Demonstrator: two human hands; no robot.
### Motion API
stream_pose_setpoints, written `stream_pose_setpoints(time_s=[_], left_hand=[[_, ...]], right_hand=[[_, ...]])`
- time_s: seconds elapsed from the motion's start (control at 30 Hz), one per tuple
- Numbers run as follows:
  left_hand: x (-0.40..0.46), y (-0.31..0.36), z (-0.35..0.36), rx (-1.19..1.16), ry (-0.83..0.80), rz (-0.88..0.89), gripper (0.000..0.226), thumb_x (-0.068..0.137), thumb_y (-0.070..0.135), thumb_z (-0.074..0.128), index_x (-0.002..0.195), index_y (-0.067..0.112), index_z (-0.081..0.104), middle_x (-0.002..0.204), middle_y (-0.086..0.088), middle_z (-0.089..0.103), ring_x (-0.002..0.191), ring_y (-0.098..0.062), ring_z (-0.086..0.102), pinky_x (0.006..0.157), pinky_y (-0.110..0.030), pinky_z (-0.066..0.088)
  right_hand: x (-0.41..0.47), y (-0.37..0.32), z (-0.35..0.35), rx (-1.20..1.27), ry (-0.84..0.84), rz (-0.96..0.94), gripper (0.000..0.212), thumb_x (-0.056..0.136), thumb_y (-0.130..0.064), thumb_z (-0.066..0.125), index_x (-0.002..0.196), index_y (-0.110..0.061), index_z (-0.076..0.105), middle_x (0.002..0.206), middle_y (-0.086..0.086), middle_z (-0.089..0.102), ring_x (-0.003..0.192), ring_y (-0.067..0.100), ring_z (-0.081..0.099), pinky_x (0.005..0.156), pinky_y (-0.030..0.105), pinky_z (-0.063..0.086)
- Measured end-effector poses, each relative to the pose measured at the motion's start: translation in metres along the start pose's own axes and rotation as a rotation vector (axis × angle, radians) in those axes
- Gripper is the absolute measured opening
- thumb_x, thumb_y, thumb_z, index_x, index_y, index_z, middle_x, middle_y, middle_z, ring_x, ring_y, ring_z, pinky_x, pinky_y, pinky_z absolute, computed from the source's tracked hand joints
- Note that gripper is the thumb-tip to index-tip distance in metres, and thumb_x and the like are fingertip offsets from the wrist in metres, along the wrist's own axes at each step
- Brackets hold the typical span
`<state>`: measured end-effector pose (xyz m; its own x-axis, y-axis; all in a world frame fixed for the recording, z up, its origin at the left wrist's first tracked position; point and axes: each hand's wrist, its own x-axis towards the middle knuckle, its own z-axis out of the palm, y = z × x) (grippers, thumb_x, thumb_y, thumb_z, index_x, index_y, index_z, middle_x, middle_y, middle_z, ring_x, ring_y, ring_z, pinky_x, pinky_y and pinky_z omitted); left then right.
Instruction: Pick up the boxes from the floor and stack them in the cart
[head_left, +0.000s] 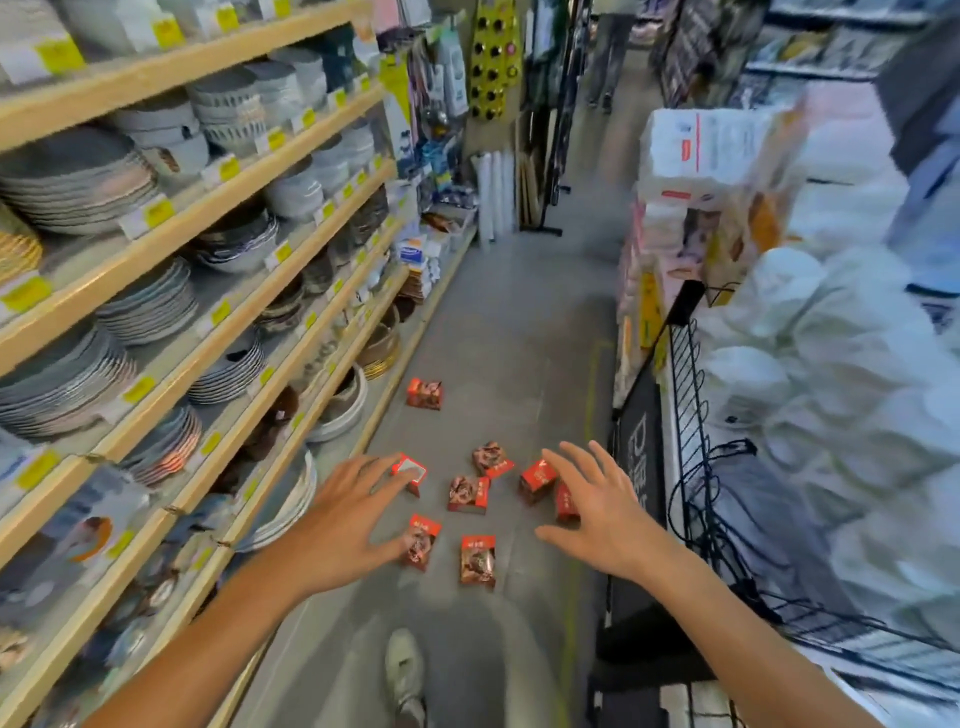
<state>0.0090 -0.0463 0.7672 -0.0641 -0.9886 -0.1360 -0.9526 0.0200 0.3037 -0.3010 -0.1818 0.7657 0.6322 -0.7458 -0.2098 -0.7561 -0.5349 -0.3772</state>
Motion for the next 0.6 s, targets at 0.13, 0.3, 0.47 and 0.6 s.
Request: stream_pose_setpoints(time_s=[0.13, 0.3, 0.47, 0.6], left_hand=[[0.064, -0.042, 0.004, -0.079, -0.045, 0.030, 0.078, 0.086, 0.068, 0.039, 0.155, 0.037, 0.017, 0.162, 0.011, 0.011, 0.148, -0.014, 0.003, 0.116, -0.027, 0.005], [0.133, -0.102, -0.004, -0.131, -0.106, 0.038, 0.087, 0.079, 0.073, 0.029, 0.156, 0.035, 0.017, 0.163, 0.008, 0.012, 0.150, -0.017, 0.006, 0.122, -0.038, 0.012], [0.199, -0.157, -0.013, -0.158, -0.094, 0.025, 0.076, 0.089, 0.059, 0.050, 0.155, 0.035, 0.021, 0.162, 0.006, 0.016, 0.150, -0.018, 0.010, 0.123, -0.040, 0.016], [0.228, -0.171, -0.007, -0.192, -0.093, -0.019, 0.072, 0.094, 0.050, 0.056, 0.155, 0.032, 0.023, 0.162, 0.006, 0.018, 0.149, -0.017, 0.013, 0.117, -0.029, 0.013]], right_hand=[[0.045, 0.009, 0.000, -0.018, -0.015, 0.061, 0.095, 0.089, -0.058, 0.065, 0.161, -0.035, 0.007, 0.168, -0.006, 0.003, 0.155, 0.024, -0.013, 0.125, 0.047, 0.002], [0.114, 0.010, -0.013, -0.011, -0.082, 0.109, 0.093, 0.091, -0.052, 0.066, 0.161, -0.035, 0.006, 0.168, -0.010, 0.003, 0.155, 0.020, -0.014, 0.126, 0.046, 0.004], [0.192, 0.007, -0.021, 0.003, -0.064, 0.105, 0.092, 0.091, -0.052, 0.066, 0.161, -0.033, 0.010, 0.167, -0.009, 0.008, 0.156, 0.022, -0.007, 0.127, 0.048, 0.010], [0.239, 0.017, -0.015, 0.025, -0.085, 0.071, 0.093, 0.089, -0.052, 0.068, 0.161, -0.032, 0.012, 0.167, -0.006, 0.012, 0.156, 0.024, -0.003, 0.127, 0.045, 0.009]])
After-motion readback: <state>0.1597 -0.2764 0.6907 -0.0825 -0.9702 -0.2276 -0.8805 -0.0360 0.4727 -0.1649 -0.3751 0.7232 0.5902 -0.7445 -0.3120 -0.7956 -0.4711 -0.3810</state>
